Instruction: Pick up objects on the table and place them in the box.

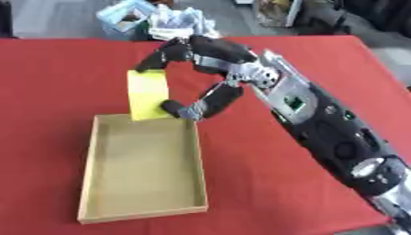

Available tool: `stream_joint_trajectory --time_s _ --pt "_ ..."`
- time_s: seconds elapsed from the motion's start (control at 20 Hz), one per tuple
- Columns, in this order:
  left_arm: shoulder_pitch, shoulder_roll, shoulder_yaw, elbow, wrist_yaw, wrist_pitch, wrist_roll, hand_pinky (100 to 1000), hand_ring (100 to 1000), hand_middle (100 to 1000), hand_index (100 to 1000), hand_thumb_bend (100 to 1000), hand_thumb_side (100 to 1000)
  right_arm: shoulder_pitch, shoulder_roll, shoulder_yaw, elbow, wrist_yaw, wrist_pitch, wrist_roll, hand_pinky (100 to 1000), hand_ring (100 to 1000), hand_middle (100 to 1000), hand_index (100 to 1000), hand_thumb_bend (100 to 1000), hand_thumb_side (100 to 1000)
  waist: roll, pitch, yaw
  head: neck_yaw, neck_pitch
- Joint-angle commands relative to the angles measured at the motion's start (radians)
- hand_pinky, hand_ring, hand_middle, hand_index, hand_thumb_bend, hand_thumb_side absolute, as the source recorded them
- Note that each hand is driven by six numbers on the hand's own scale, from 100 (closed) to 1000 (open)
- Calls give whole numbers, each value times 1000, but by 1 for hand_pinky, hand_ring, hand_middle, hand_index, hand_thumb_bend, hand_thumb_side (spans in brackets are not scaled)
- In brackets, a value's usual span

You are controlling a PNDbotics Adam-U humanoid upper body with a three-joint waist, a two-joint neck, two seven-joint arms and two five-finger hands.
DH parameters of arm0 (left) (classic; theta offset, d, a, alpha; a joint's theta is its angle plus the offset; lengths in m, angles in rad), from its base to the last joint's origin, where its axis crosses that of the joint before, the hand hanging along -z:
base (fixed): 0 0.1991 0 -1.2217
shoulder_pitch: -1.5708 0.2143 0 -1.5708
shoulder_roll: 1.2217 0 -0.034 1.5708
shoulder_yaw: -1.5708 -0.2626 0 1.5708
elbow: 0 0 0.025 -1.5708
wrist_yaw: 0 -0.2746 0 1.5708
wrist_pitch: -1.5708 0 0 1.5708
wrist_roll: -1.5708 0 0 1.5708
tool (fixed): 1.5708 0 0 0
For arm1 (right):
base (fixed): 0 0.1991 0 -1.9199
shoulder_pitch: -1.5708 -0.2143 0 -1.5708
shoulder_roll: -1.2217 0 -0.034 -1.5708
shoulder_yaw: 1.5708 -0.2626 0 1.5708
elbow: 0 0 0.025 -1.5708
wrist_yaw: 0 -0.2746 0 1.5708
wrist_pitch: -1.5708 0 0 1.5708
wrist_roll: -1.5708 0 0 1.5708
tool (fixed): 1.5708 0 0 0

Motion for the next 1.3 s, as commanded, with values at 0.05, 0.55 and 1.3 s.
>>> stream_joint_trajectory --time_s 0.05,0.55,1.3 --pt "-11 7 2 -11 4 -2 1 701 692 618 720 100 802 -12 13 10 15 16 -6 22 711 775 560 871 140 391 5 -22 -3 -2 5" --pt "-10 0 -2 -9 7 -2 -4 701 691 619 720 100 803 -19 123 31 179 150 -53 20 713 777 568 873 124 404 14 -22 0 -6 7" --pt "-6 -7 0 -6 5 0 -6 701 691 620 720 100 805 -13 166 25 264 284 -135 -26 767 853 811 979 298 487 15 -26 -4 -3 16"
